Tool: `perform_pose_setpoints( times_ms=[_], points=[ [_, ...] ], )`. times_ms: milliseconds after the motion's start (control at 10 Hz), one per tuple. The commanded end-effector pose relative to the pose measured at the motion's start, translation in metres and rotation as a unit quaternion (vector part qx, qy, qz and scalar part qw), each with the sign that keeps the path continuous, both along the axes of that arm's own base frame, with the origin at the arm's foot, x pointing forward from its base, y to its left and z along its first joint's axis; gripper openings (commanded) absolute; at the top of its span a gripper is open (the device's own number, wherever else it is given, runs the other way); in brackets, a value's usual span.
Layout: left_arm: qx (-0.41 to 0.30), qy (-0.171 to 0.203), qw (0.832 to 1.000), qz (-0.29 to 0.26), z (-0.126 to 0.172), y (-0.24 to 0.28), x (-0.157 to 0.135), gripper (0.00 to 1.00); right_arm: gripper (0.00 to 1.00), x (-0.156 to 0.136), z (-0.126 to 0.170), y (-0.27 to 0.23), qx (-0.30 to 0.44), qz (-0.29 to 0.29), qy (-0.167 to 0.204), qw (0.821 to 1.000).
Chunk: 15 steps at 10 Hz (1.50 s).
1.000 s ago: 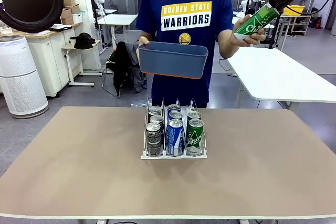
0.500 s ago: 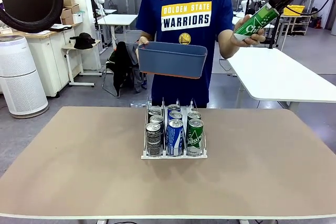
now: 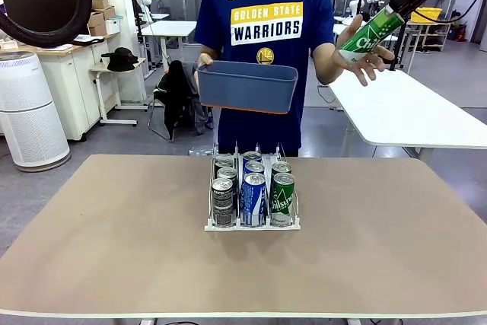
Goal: Fill the beverage cans into the dispenser.
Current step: Place the picked Sprite in the line of the Automatic Can Dispenser with the same cans.
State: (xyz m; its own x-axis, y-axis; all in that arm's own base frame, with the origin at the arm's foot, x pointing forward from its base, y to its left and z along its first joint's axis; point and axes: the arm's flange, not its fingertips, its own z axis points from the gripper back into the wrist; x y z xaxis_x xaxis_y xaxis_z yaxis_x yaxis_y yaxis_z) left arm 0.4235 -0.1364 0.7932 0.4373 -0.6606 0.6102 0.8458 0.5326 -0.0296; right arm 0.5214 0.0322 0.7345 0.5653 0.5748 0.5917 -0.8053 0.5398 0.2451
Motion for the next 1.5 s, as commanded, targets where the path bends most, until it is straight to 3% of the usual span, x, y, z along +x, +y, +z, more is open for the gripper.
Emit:
perform_pose_setpoints(
  times_ms=[0,1100,1200,1400],
  points=[
    [-0.008,-0.005,1.000,-0.004,-0.003,0.003,0.000,1.00,0.00,-0.002,0.002,-0.001,-0.001,0.006,-0.006,1.000],
    [-0.008,-0.005,1.000,-0.004,-0.003,0.003,0.000,1.00,0.00,-0.002,0.002,-0.001,-0.001,0.006,-0.006,1.000],
    [-0.008,-0.005,1.000,-0.004,-0.003,0.003,0.000,1.00,0.58,0.000,0.000,0.000,0.000,0.000,0.000,1.000],
    [-0.008,-0.005,1.000,-0.004,-0.003,0.003,0.000,1.00,0.58,-0.018,-0.003,0.010,-0.011,-0.018,0.020,1.000]
  ],
)
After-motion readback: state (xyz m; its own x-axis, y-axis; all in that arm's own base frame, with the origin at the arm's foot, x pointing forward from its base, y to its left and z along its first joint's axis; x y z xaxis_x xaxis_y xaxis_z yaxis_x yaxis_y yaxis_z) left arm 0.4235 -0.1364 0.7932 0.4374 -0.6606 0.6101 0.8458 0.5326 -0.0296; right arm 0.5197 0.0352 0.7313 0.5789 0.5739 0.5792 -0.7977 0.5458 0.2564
